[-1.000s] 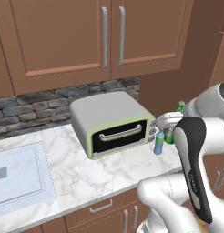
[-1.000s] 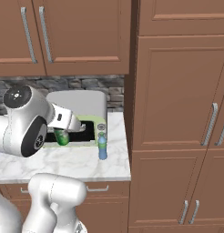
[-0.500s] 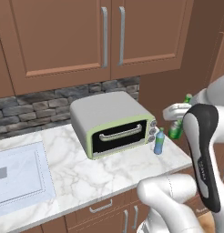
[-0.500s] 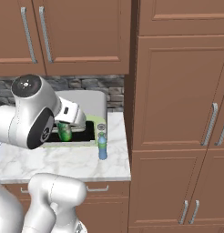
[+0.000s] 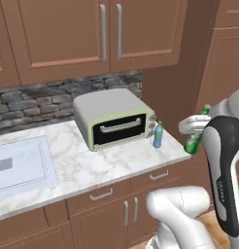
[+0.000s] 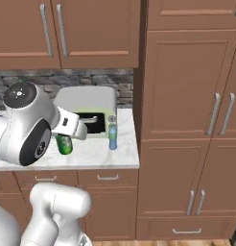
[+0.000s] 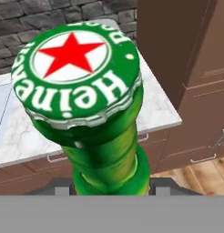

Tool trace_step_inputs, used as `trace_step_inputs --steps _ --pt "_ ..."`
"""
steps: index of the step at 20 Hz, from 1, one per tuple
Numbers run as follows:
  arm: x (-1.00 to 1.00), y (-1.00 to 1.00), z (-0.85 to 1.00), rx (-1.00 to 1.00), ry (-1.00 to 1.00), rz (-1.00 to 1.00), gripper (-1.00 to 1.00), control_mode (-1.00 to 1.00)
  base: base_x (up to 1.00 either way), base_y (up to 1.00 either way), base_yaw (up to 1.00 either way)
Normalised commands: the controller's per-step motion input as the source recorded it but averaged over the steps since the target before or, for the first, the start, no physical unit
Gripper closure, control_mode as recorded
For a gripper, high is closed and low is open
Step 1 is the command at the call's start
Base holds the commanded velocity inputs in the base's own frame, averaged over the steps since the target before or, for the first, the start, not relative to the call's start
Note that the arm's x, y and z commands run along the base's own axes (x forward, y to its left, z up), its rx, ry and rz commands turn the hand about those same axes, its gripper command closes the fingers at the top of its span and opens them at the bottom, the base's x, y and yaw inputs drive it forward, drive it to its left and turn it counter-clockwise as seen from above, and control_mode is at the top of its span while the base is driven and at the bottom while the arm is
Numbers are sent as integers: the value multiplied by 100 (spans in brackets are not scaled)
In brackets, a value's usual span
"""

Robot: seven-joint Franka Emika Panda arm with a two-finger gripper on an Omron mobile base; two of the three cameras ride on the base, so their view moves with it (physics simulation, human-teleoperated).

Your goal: Place the drinks on the dining counter in a tight cluster.

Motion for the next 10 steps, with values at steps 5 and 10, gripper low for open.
trace_step_inputs --steps 5,10 --pt "0 0 0 0 0 0 100 100 -73 15 11" --pt "0 0 0 0 0 0 100 100 -9 69 45"
